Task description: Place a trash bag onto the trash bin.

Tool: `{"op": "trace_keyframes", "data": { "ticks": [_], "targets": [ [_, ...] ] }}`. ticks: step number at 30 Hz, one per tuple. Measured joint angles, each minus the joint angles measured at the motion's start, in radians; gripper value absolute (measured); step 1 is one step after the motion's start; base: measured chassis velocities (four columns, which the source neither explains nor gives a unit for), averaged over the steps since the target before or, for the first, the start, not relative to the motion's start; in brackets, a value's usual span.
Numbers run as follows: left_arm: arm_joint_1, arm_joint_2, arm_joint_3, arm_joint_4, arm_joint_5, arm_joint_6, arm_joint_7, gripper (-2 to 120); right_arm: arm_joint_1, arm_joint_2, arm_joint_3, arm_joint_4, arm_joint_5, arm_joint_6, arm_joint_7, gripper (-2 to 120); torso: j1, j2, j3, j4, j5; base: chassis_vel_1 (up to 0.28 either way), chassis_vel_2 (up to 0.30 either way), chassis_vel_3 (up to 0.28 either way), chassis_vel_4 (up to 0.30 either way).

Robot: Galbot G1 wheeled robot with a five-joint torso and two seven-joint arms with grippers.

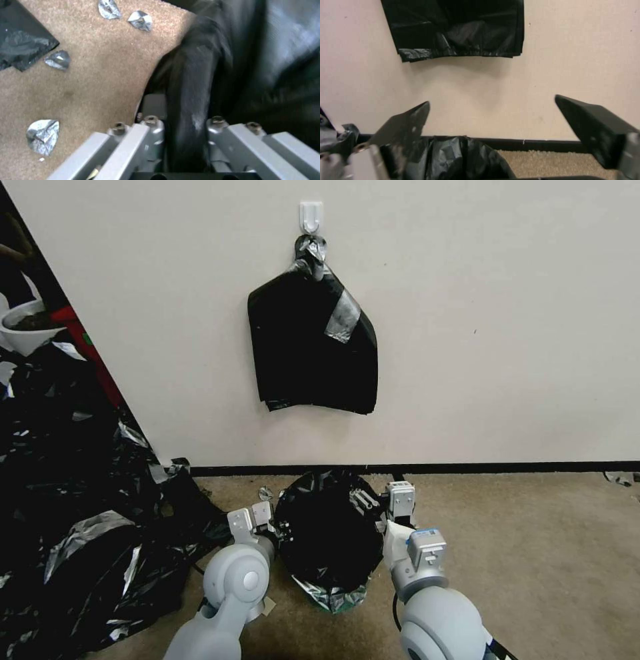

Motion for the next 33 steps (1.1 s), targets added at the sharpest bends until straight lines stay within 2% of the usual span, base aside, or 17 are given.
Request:
{"op": "trace_keyframes", "data": {
  "ticks": [6, 8, 9, 10, 12, 13, 14, 15, 16, 18, 20, 21, 23, 24, 33],
  "targets": [
    [0.046, 0.025, -0.023, -0.043, -0.005, -0.02, 0.005, 41, 0.01, 0.011, 0.018, -0.035, -0.002, 0.057, 0.003, 100, 0.0, 0.0, 0.0, -0.0001, 0.0, 0.0, 0.0, 0.0, 0.0],
    [0.085, 0.041, -0.025, -0.075, 0.054, -0.074, 0.039, 52, 0.01, 0.017, 0.038, -0.066, -0.003, 0.124, 0.007, 100, 0.0, 0.0, 0.0, 0.0, -0.0001, 0.0, 0.0, 0.0, 0.0],
    [0.085, 0.041, -0.025, -0.075, 0.054, -0.074, 0.039, 52, 0.01, 0.017, 0.038, -0.066, -0.003, 0.124, 0.007, 100, 0.0, 0.0, 0.0, 0.0, -0.0001, 0.0, 0.0, 0.0, 0.0],
    [0.111, 0.051, -0.025, -0.091, 0.111, -0.135, 0.09, 57, 0.012, 0.024, 0.056, -0.09, -0.007, 0.163, 0.019, 100, 0.0, 0.0, 0.0, 0.0, -0.0001, 0.0, 0.0, 0.0, 0.0],
    [0.158, 0.066, -0.026, -0.101, 0.243, -0.342, 0.23, 66, 0.018, 0.042, 0.101, -0.146, -0.045, 0.237, 0.032, 100, 0.0, 0.0, 0.0, 0.0001, 0.0002, 0.0, 0.0, 0.0, 0.0],
    [0.158, 0.066, -0.026, -0.101, 0.243, -0.342, 0.23, 66, 0.018, 0.042, 0.101, -0.146, -0.045, 0.237, 0.032, 100, 0.0, 0.0, 0.0, 0.0001, 0.0002, 0.0, 0.0, 0.0, 0.0],
    [0.171, 0.07, -0.034, -0.098, 0.31, -0.429, 0.294, 69, 0.018, 0.05, 0.127, -0.166, -0.073, 0.263, 0.025, 100, 0.0, 0.0, 0.0, 0.0002, 0.0001, 0.0, 0.0, 0.0, 0.0],
    [0.185, 0.076, -0.057, -0.077, 0.439, -0.599, 0.408, 75, 0.01, 0.069, 0.182, -0.191, -0.14, 0.31, -0.005, 100, 0.0, 0.0, 0.0, 0.0001, 0.0002, 0.0, 0.0, 0.0, 0.0],
    [0.185, 0.076, -0.057, -0.077, 0.439, -0.599, 0.408, 75, 0.01, 0.069, 0.182, -0.191, -0.14, 0.31, -0.005, 100, 0.0, 0.0, 0.0, 0.0001, 0.0002, 0.0, 0.0, 0.0, 0.0],
    [0.186, 0.082, -0.093, -0.067, 0.524, -0.749, 0.515, 85, -0.015, 0.097, 0.239, -0.187, -0.208, 0.34, -0.04, 100, 0.0, 0.0, 0.0, -0.0002, -0.0002, 0.0, 0.0, 0.0, 0.0],
    [0.182, 0.084, -0.132, -0.07, 0.57, -0.823, 0.611, 93, -0.047, 0.126, 0.281, -0.149, -0.244, 0.341, -0.069, 100, 0.0, 0.0, 0.0, -0.0001, -0.0001, 0.0, 0.0, 0.0, 0.0],
    [0.182, 0.084, -0.132, -0.07, 0.57, -0.823, 0.611, 93, -0.047, 0.126, 0.281, -0.149, -0.244, 0.341, -0.069, 100, 0.0, 0.0, 0.0, -0.0001, -0.0001, 0.0, 0.0, 0.0, 0.0],
    [0.169, 0.083, -0.169, -0.073, 0.613, -0.863, 0.668, 99, -0.075, 0.155, 0.317, -0.108, -0.273, 0.338, -0.107, 100, 0.0, 0.0, 0.0, 0.0, -0.0001, 0.0, 0.0, 0.0, 0.0],
    [0.152, 0.08, -0.221, -0.079, 0.664, -0.884, 0.715, 99, -0.109, 0.182, 0.366, -0.063, -0.307, 0.325, -0.167, 100, 0.0, 0.0, 0.0, -0.0004, -0.0004, 0.0, 0.0, 0.0, 0.0],
    [0.143, 0.078, -0.239, -0.081, 0.678, -0.88, 0.727, 100, -0.119, 0.19, 0.379, -0.049, -0.317, 0.313, -0.197, 100, 0.0, 0.0, 0.0, -0.0001, 0.0, 0.0, 0.0, 0.0, 0.0]
  ]
}}
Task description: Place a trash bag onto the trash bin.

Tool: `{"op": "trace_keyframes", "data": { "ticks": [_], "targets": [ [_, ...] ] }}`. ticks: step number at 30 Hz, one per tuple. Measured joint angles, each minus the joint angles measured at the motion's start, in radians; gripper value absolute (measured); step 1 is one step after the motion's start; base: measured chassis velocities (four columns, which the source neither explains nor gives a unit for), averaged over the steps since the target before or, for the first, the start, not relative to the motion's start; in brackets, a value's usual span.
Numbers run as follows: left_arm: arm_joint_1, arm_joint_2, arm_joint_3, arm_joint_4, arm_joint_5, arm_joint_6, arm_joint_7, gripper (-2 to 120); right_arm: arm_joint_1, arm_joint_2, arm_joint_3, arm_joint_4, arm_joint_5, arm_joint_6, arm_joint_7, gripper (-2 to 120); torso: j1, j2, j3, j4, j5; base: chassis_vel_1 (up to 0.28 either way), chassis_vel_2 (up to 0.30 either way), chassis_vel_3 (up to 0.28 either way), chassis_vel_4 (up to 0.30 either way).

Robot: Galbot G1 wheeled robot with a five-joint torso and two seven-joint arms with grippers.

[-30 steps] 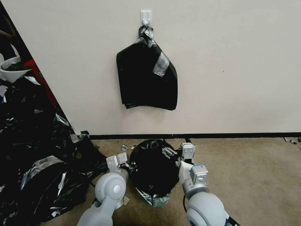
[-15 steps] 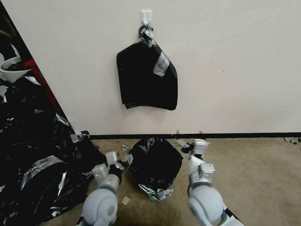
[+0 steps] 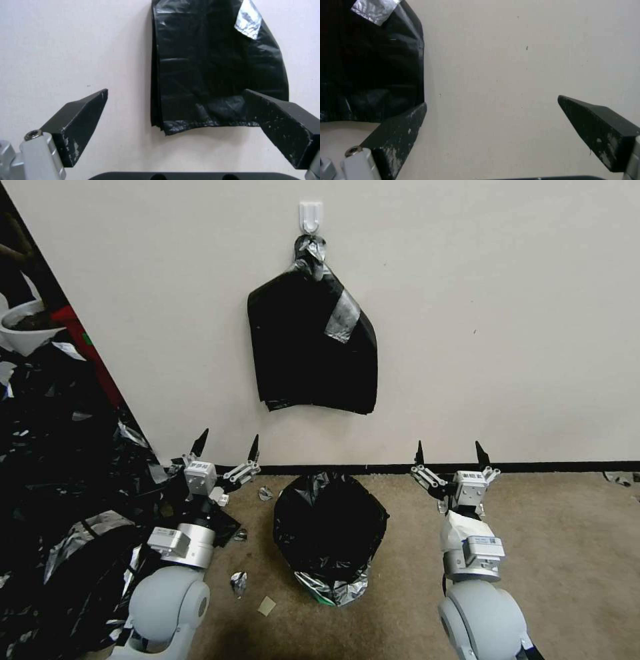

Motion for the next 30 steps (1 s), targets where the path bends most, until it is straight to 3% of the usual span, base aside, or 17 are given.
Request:
{"op": "trace_keyframes", "data": {
  "ticks": [30],
  "targets": [
    [-0.001, 0.0, 0.004, 0.0, -0.01, 0.013, -0.013, 100, 0.003, -0.004, -0.007, 0.0, 0.007, -0.004, 0.005, 100, 0.0, 0.0, 0.0, 0.0, 0.0001, 0.0, 0.0, 0.0, 0.0]
  ]
}}
